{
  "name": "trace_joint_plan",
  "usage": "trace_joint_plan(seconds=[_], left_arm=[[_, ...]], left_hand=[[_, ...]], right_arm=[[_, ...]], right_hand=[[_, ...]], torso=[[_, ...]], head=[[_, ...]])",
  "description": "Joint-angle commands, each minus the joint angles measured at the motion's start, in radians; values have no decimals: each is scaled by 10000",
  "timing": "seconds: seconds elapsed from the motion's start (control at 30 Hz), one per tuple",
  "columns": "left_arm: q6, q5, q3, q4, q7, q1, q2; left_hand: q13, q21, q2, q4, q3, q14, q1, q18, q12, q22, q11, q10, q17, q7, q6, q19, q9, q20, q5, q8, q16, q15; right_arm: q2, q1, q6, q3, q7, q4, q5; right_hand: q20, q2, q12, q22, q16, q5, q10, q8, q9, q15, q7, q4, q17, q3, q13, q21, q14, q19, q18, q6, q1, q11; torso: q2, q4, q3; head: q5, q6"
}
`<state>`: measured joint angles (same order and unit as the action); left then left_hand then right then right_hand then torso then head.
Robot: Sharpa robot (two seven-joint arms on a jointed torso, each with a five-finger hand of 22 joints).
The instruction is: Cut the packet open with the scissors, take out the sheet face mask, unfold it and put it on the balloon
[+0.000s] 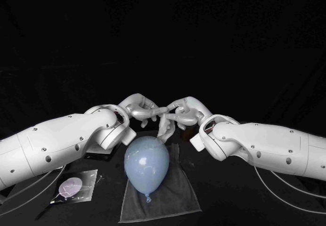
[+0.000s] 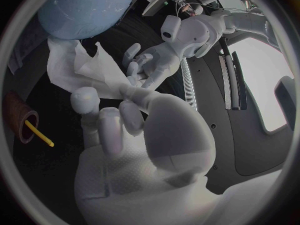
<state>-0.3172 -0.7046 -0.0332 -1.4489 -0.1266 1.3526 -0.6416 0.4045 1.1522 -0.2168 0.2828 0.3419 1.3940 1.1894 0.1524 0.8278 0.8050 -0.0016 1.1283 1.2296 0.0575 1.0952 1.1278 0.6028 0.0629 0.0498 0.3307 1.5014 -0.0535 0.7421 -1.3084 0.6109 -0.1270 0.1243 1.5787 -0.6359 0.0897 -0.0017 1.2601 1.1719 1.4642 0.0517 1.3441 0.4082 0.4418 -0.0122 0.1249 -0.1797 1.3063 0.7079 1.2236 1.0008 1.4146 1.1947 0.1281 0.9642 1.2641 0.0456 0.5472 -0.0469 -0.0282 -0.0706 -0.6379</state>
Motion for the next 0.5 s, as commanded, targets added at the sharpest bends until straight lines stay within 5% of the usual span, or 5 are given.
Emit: trace_joint_plan(seconds=[0.03, 0.5], left_arm=[[-93, 50, 5, -18, 43, 2, 36], [-191, 46, 6, -34, 311, 1, 73]], left_hand=[[20, 1, -15, -38, -85, -19, 276, -54, 48, -81, -16, -33, -117, 0, 53, -11, -28, -39, -16, -94, 20, 2], [14, -102, 401, -567, 572, -101, 1892, -32, -138, -210, -24, -255, -236, -25, 3, -123, -168, -43, -4, -292, -40, 4]], right_arm=[[-20, -4, -1, 15, 126, 33, -110], [-52, -3, -91, 15, 71, 22, -118]], right_hand=[[-13, 4, 45, 25, 35, 28, 38, 29, 5, -59, -7, -42, 14, 9, 11, 60, 25, 87, 142, 58, 8, -23], [-15, 2, 49, 32, 42, 30, 46, 37, 0, -61, -12, -49, 32, 20, 15, 68, 38, 92, 141, 71, 0, -27]], torso=[[-1, 2, 1], [-5, 2, -4]], head=[[0, -6], [5, -21]])
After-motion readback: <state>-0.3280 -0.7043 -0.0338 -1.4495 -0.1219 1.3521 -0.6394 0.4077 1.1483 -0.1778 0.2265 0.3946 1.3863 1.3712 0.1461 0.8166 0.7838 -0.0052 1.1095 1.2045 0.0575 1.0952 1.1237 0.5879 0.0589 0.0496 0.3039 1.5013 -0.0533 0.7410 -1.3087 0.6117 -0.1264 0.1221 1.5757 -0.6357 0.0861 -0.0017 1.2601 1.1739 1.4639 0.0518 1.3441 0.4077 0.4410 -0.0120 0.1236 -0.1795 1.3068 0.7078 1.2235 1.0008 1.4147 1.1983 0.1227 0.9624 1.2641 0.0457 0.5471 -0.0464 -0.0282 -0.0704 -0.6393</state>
